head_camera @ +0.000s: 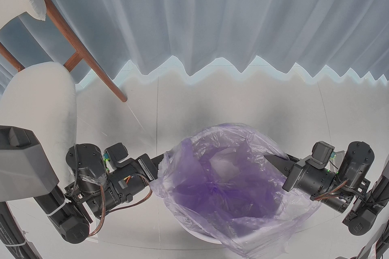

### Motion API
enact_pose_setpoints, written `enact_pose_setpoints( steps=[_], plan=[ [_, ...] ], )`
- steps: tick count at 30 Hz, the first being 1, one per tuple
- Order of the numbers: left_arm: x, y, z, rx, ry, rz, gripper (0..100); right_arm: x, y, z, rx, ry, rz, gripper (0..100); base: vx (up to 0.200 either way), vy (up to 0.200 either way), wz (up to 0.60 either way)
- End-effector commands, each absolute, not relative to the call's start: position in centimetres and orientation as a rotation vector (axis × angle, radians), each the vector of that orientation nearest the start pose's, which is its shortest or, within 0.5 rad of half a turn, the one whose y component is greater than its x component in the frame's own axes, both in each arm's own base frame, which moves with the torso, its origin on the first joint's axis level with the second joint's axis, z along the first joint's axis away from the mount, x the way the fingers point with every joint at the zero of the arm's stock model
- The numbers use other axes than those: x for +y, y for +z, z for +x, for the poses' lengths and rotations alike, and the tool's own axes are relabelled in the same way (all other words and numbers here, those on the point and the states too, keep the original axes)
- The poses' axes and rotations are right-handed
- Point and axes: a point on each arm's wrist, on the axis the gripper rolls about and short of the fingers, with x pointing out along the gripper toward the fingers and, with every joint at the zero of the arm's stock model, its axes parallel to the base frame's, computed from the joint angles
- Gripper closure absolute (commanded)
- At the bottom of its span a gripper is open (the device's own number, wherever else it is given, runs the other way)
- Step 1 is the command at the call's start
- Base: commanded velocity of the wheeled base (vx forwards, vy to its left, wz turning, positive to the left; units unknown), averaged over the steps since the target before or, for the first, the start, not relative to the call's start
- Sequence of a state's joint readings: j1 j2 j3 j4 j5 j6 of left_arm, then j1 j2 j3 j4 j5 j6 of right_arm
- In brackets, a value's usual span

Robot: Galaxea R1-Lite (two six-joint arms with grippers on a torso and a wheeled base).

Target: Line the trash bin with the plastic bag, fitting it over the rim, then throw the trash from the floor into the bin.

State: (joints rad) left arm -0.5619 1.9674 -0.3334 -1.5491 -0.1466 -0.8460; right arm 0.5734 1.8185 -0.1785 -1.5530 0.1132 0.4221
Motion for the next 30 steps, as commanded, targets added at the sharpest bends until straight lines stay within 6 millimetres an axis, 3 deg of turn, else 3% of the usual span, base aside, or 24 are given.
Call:
enact_pose_setpoints(
  steps=[1,8,17,22,23,26,28,30],
  plan=[
    [-15.3,8.7,23.5,0.385,-0.618,-0.789,0,13.2,10.5,20.0,0.21,0.662,0.391,100,0.0,0.0,0.0],
    [-14.8,9.9,23.1,0.319,-0.566,-0.805,0,12.6,10.6,20.6,0.197,0.63,0.397,100,0.0,0.0,0.0],
    [-13.4,14.5,21.4,0.086,-0.453,-0.91,0,12.2,10.6,21.1,0.201,0.628,0.42,100,0.0,0.0,0.0],
    [-12.5,16.9,19.8,0.002,-0.481,-0.989,0,12.2,10.3,21.3,0.208,0.621,0.41,100,0.0,0.0,0.0],
    [-12.6,18.2,17.9,-0.017,-0.55,-1.032,0,12.3,9.9,21.4,0.218,0.613,0.397,100,0.0,0.0,0.0],
    [-13.1,18.7,14.2,0.032,-0.694,-1.038,0,12.3,9.6,21.6,0.215,0.595,0.359,100,0.0,0.0,0.0],
    [-13.7,17.6,11.8,0.131,-0.769,-0.994,0,12.3,9.3,21.7,0.214,0.56,0.335,100,0.0,0.0,0.0],
    [-14.1,15.0,10.2,0.276,-0.775,-0.806,0,12.4,8.9,21.9,0.216,0.525,0.299,100,0.0,0.0,0.0]
  ],
)
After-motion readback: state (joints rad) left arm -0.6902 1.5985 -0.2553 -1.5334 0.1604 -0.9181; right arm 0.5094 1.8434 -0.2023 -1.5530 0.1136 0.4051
